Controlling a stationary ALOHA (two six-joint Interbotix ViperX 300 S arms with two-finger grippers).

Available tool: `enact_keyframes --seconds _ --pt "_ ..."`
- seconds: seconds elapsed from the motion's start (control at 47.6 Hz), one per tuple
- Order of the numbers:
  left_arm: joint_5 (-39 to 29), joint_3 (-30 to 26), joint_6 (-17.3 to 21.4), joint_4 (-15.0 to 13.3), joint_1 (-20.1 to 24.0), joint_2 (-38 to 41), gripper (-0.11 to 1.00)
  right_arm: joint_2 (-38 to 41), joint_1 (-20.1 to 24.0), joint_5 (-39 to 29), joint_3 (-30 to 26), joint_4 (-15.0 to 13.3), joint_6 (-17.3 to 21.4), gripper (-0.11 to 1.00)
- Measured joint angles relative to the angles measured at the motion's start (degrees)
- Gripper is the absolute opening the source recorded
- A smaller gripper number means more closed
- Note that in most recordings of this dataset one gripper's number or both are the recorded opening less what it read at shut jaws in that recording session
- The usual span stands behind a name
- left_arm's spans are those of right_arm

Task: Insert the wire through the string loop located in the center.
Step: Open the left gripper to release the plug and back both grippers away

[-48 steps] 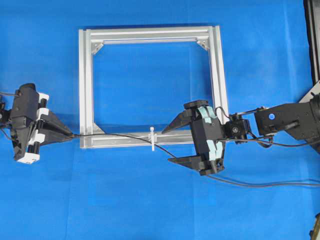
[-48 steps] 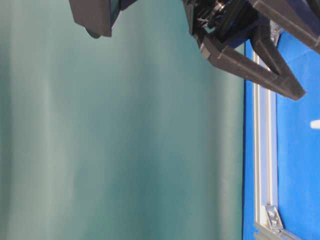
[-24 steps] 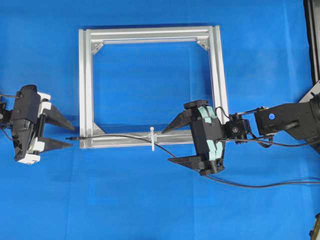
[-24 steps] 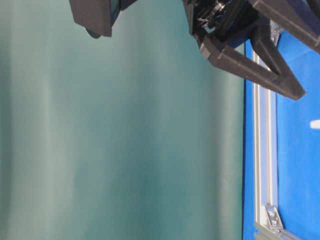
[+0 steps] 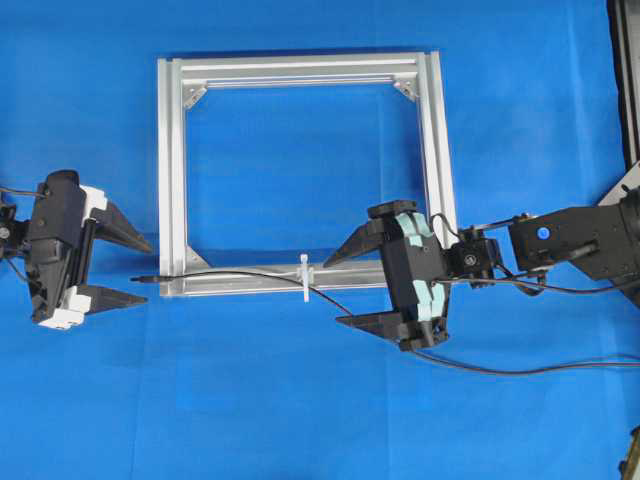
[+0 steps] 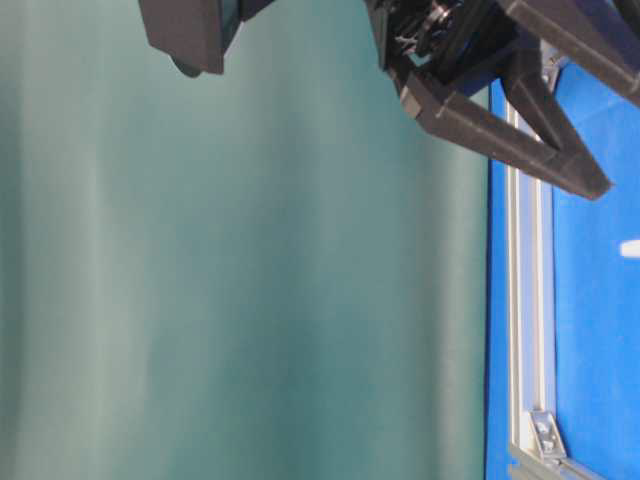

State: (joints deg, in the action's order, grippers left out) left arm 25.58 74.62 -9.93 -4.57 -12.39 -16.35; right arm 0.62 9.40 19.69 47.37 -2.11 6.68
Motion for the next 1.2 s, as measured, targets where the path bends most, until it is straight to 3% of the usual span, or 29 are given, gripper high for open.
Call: enact_keyframes --seconds 0.294,0.483,1.198 --pt "-6.86 -2.55 2.55 0.0 0.0 -7.47 0.83 -3.87 0.0 -6.5 -2.2 -0.09 -0.09 0.77" --pt "-7.56 -2.55 2.64 0.0 0.0 -10.9 0.82 -6.15 0.09 -9.14 -3.08 -0.09 -0.18 0.77" --pt "-7.65 -2.55 2.55 0.0 0.0 -11.6 0.82 -7.29 0.0 -9.76 -3.08 0.0 -0.18 0.77"
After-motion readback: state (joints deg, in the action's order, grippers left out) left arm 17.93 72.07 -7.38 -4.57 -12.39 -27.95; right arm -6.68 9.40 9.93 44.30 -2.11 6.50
